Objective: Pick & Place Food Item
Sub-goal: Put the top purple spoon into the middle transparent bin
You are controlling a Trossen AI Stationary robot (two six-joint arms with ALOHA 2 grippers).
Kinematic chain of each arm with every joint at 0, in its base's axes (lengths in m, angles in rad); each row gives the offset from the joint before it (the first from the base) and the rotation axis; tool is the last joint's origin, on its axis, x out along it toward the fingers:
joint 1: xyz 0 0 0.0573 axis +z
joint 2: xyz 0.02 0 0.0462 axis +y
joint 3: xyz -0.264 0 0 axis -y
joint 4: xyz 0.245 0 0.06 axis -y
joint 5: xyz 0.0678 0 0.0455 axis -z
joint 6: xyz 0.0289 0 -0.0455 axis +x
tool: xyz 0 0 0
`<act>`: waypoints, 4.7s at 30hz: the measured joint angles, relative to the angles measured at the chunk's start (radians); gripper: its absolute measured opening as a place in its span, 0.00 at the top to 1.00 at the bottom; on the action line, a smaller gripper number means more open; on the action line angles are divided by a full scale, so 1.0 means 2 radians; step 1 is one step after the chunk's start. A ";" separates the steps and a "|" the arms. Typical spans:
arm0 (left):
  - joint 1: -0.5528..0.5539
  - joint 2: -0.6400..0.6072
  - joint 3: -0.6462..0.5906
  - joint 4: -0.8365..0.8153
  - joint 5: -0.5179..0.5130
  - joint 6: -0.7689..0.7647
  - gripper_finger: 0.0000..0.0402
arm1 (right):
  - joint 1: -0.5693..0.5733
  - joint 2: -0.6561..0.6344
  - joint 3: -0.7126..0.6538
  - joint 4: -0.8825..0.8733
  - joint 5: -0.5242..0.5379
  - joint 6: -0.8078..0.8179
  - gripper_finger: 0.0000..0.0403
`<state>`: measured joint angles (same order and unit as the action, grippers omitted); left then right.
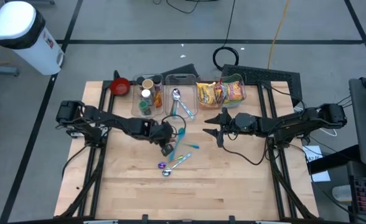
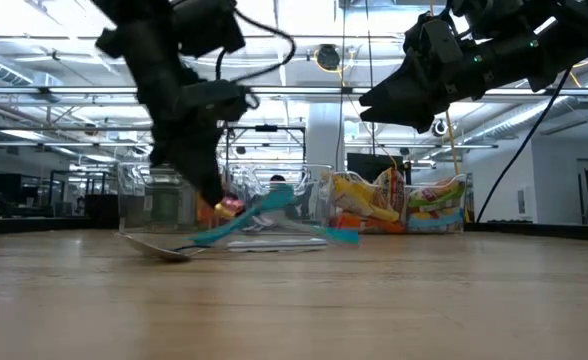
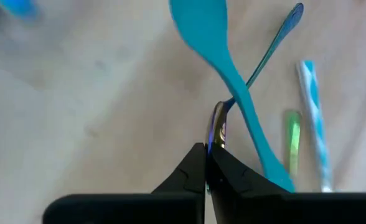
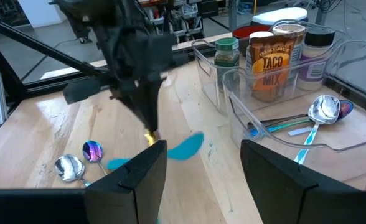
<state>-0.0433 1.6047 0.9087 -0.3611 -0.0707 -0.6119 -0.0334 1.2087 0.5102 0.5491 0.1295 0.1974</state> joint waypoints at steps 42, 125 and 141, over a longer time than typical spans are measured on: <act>-0.040 -0.001 0.208 -0.110 -0.230 0.222 0.98 | 0.011 0.009 0.033 -0.104 -0.075 0.000 0.51; -0.048 0.000 0.207 0.086 -0.223 0.301 0.98 | 0.011 0.155 0.078 0.049 -0.053 -0.058 0.90; 0.020 -0.067 0.207 0.078 -0.249 0.417 0.98 | 0.011 0.030 0.077 -0.118 -0.052 -0.043 0.47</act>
<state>-0.0041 1.4705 1.3220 -0.2057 -0.5691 0.2225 -0.0115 1.2689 0.6647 0.3140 0.0257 0.1114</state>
